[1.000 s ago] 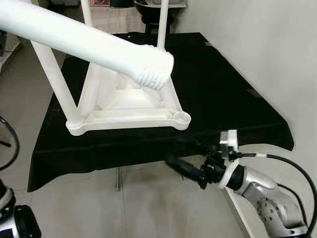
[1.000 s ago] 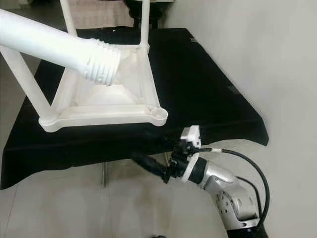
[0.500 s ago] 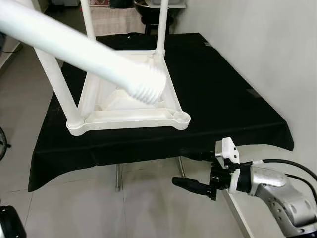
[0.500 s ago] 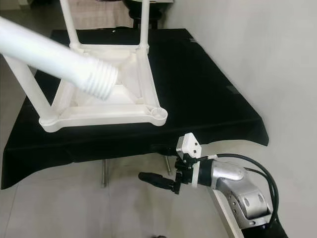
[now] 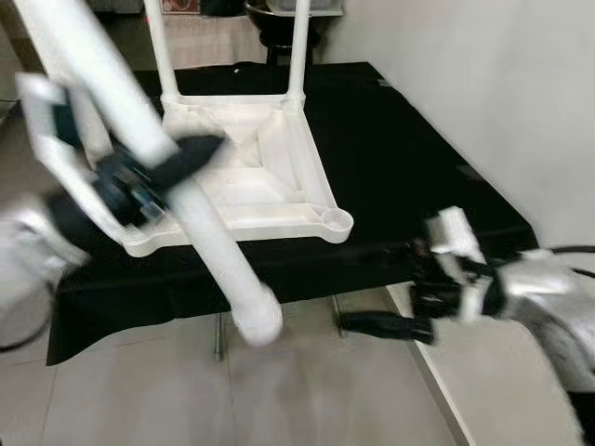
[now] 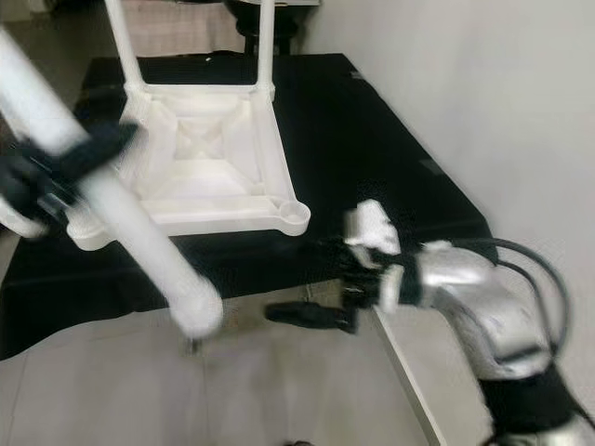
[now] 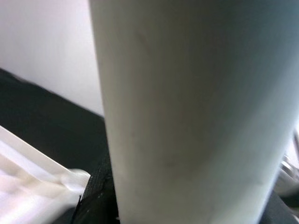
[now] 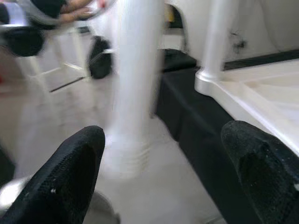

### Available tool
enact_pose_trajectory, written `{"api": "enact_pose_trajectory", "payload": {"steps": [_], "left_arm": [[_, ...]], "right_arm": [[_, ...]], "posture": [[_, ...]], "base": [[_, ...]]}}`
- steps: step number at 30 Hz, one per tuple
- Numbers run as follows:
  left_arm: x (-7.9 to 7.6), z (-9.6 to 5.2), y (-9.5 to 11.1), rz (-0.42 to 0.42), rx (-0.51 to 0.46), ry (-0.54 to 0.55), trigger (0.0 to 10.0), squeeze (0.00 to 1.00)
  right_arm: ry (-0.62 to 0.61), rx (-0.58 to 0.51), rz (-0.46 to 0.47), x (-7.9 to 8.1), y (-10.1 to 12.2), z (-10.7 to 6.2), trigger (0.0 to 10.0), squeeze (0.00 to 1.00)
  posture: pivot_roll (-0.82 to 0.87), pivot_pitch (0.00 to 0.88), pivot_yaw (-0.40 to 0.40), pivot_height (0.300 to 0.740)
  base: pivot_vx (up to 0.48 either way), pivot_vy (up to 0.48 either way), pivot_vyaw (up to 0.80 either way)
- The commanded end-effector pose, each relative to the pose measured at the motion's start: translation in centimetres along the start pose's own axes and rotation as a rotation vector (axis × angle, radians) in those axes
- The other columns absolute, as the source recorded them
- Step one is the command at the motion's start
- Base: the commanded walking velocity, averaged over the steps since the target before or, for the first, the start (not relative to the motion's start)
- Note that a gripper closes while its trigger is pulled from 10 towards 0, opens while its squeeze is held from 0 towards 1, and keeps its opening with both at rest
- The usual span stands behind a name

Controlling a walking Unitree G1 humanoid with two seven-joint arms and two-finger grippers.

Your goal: Building children table

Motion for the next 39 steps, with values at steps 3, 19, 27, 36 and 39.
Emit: {"api": "enact_pose_trajectory", "payload": {"steps": [3,19,27,36,39], "left_arm": [[-1.6,0.9,-2.6,0.041,0.092,-0.113,0.0,0.0],[-1.7,2.0,-4.8,0.19,0.139,-0.177,10.0,0.0],[-1.8,2.1,-4.8,0.179,0.111,-0.191,10.0,0.0],[-3.6,0.9,-5.8,0.14,0.188,-0.371,10.0,0.0],[-4.1,0.8,-6.1,0.174,0.202,-0.399,10.0,0.0]], "right_arm": [[-0.049,0.076,0.056,-0.8,-2.3,3.1,10.0,0.0],[-0.094,0.126,0.14,-0.5,-3.9,6.4,10.0,0.0],[-0.06,0.097,0.155,-0.1,-3.5,5.9,10.0,0.0],[-0.042,0.082,0.112,0.1,-2.8,6.9,10.0,0.0],[-0.004,0.051,0.136,0.5,-2.2,6.9,10.0,0.0]], "posture": [[-0.14,0.084,-0.072,0.74],[-0.14,0.085,-0.071,0.74],[-0.14,0.082,-0.068,0.74],[-0.12,0.072,-0.064,0.74],[-0.12,0.073,-0.065,0.74]], "base": [[0.0,0.0,0.0],[0.0,0.0,-0.25],[0.0,0.0,-0.8],[0.0,0.0,-0.18],[0.0,0.0,0.0]]}}
Point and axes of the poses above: a point about 5 cm out from each wrist's last joint towards the gripper, its own z axis pointing out of the wrist towards the gripper, its own y axis along the axis of the wrist's last joint, x = y × z, the point moved 6 cm from there along z, pointing out of the wrist towards the gripper, and after that the axes turned 8 degrees about -z, right-handed, at the moved point
